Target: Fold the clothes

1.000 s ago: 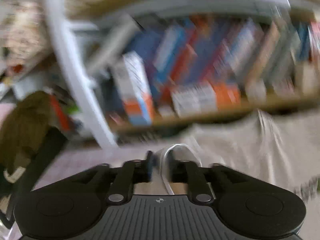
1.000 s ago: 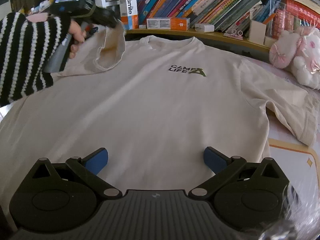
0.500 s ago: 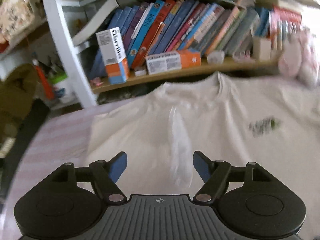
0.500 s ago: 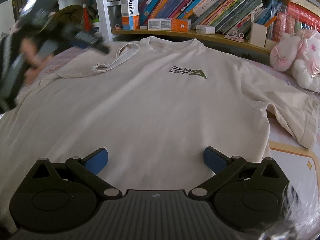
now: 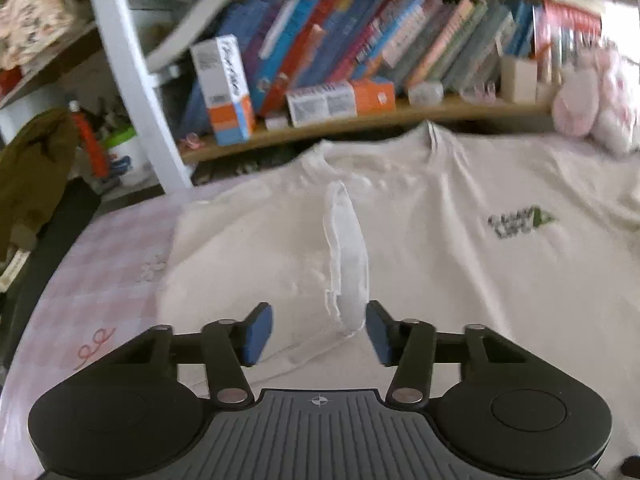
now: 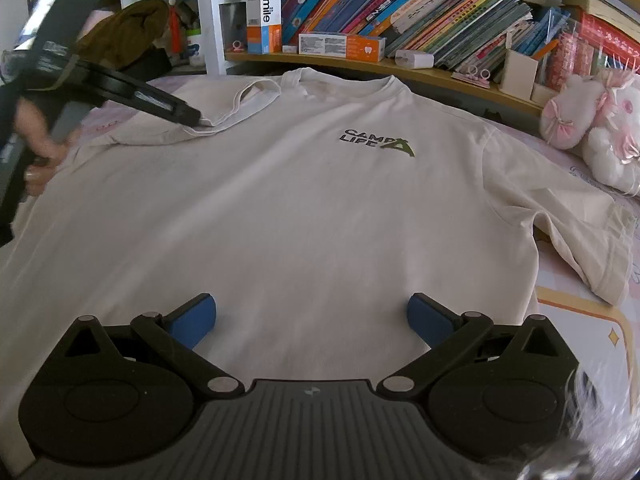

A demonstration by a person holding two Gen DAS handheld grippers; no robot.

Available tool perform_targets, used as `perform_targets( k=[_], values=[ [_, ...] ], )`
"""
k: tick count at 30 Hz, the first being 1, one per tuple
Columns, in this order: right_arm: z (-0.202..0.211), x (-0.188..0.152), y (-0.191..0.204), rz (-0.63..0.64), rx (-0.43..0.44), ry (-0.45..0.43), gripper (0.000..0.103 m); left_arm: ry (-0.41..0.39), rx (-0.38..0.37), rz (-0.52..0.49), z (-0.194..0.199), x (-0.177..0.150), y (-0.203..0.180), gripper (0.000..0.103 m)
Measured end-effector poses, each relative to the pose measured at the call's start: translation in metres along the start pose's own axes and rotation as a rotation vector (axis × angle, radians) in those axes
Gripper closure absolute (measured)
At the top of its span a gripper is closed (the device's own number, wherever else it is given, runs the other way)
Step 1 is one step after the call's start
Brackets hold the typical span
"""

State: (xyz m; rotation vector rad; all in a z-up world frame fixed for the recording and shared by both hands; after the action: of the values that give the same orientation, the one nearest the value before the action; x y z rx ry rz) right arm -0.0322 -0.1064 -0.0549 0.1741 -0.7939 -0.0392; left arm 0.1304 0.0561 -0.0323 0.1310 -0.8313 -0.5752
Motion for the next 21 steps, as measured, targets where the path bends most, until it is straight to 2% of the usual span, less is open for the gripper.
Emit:
perform_targets(
  k=[1, 2, 3, 6, 7, 9, 12, 13, 16, 18, 21],
  values=[
    [0.000, 0.000, 0.000, 0.001, 0.000, 0.001, 0.000, 0.027, 0.015, 0.000, -0.006, 0.000, 0.000, 0.069],
    [0.000, 0.000, 0.000, 0.001, 0.001, 0.002, 0.000, 0.041, 0.035, 0.018, -0.010, -0.001, 0.002, 0.088],
    [0.000, 0.000, 0.000, 0.002, 0.001, 0.003, 0.000, 0.036, 0.057, 0.057, -0.007, 0.001, 0.007, 0.099],
    [0.001, 0.001, -0.001, 0.000, 0.001, 0.005, 0.000, 0.020, 0.109, 0.162, 0.001, 0.004, 0.018, 0.100],
    [0.001, 0.000, -0.001, -0.002, 0.001, 0.003, 0.000, 0.012, 0.069, 0.146, 0.006, 0.006, 0.014, 0.099],
    [0.001, 0.000, -0.001, -0.007, 0.000, -0.002, 0.000, 0.038, 0.010, 0.071, 0.007, 0.006, 0.003, 0.092],
    [0.000, 0.000, 0.001, -0.006, -0.008, -0.002, 0.000, 0.103, -0.052, -0.010, 0.000, -0.003, -0.006, 0.088],
    [0.000, 0.000, 0.001, -0.007, -0.008, -0.002, 0.000, 0.097, -0.061, -0.001, 0.002, -0.003, -0.003, 0.088],
    [0.000, 0.000, 0.000, -0.008, -0.009, -0.002, 0.000, 0.042, -0.097, 0.074, 0.008, 0.006, 0.013, 0.073],
    [0.000, 0.000, 0.001, -0.010, -0.011, -0.002, 0.000, -0.011, -0.097, 0.123, 0.010, 0.015, 0.026, 0.055],
    [0.000, 0.001, 0.001, -0.014, -0.015, 0.001, 0.000, -0.029, -0.028, 0.201, -0.008, 0.029, 0.057, 0.051]
  ],
)
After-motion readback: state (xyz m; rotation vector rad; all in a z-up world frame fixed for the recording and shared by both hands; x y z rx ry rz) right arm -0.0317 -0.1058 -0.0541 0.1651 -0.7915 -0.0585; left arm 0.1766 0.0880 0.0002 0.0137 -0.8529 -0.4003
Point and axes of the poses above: each gripper's, at about its wrist camera, not at the fingertips, and z roughly against the way its jaws point, y to its left, x to its top, the point moved 3 cm from there along -z, roughly the way its jaws point, and after that the axes turned 11 degrees about -z, right-handed, at the moved point
